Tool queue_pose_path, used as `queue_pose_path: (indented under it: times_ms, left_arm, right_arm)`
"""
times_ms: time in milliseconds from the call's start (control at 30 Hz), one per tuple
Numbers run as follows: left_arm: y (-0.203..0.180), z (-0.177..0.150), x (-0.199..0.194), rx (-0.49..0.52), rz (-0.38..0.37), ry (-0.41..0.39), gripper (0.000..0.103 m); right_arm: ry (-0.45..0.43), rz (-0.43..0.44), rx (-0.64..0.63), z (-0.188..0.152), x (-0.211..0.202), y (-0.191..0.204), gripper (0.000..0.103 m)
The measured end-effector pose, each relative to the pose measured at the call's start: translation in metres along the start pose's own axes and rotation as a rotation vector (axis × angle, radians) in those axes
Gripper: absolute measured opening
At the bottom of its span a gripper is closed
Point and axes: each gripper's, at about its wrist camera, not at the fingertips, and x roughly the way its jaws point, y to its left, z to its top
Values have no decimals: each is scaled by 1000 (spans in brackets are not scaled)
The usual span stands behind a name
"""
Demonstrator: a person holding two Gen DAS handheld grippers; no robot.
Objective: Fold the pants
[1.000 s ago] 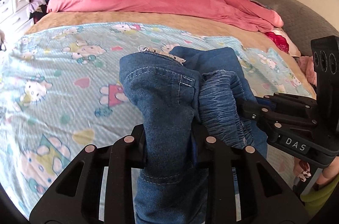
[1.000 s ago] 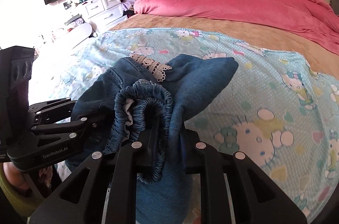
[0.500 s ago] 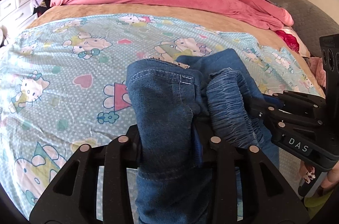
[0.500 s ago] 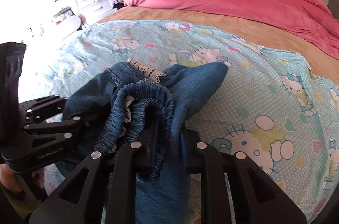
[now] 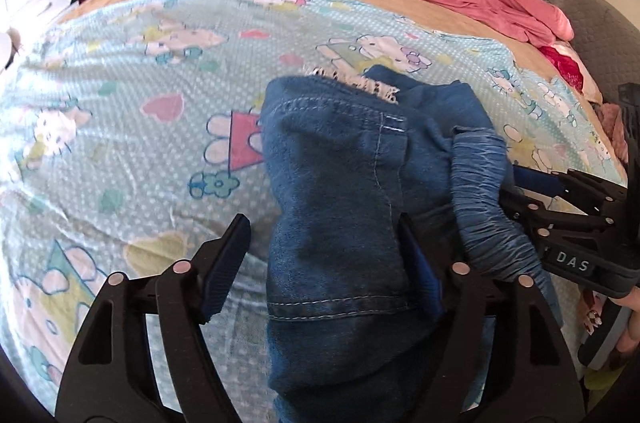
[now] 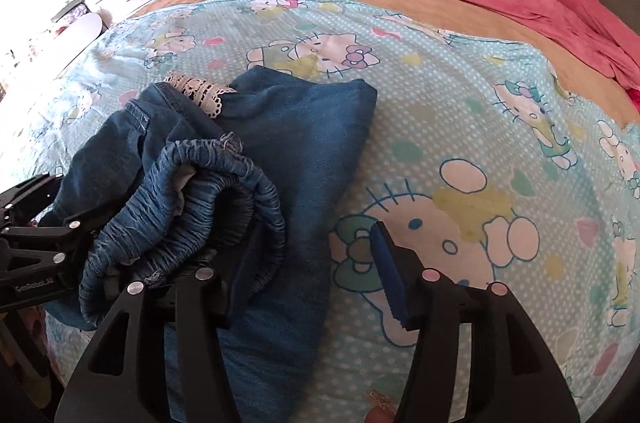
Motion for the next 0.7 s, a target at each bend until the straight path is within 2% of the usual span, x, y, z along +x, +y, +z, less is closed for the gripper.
queue_pose_path:
  times_ms: [133,200,233,267,333,433,700]
  left_arm:
    - [3,-2,-11,-17,-6,-24,73]
    - [3,-3,-24,-16,-9,-45,83]
    - [3,-4,-29,-15,-7,-54,86]
    - [3,-5,-36,-13,-8,-64,89]
    - [2,-9,-54,-14,-11,-91,93]
    - [2,-15,-77,-32,-9,-128,94]
    - [-3,-45,-130,-27,18,-199,94]
  right_arm:
    - [-43,2,11,-3,-19,-1,65]
    - [-75,9,24,-5,-34,-2,65]
    - [-97,11,35,-8,-45,-3,72]
    - [-118,15,45,-12,-54,-4,83]
    - [-175,23,63,-20,-77,-5,91]
    - [-245,19,72,-31,-108,-1,98]
    - [-334,31,71,-55,-163,10,98]
